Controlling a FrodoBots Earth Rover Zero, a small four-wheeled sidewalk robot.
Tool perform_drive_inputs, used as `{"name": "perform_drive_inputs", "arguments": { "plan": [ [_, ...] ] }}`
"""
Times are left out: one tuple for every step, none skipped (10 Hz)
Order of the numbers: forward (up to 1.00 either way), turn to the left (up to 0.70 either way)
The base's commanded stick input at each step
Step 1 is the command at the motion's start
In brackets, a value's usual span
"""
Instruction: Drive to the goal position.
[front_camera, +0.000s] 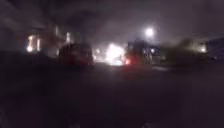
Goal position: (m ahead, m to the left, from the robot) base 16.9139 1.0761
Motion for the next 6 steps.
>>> {"name": "perform_drive_inputs", "arguments": {
  "plan": [
    [1.00,0.00],
    [1.00,0.00],
    [1.00,0.00],
    [1.00,0.00],
    [1.00,0.00],
    [1.00,0.00]
  ]
}}
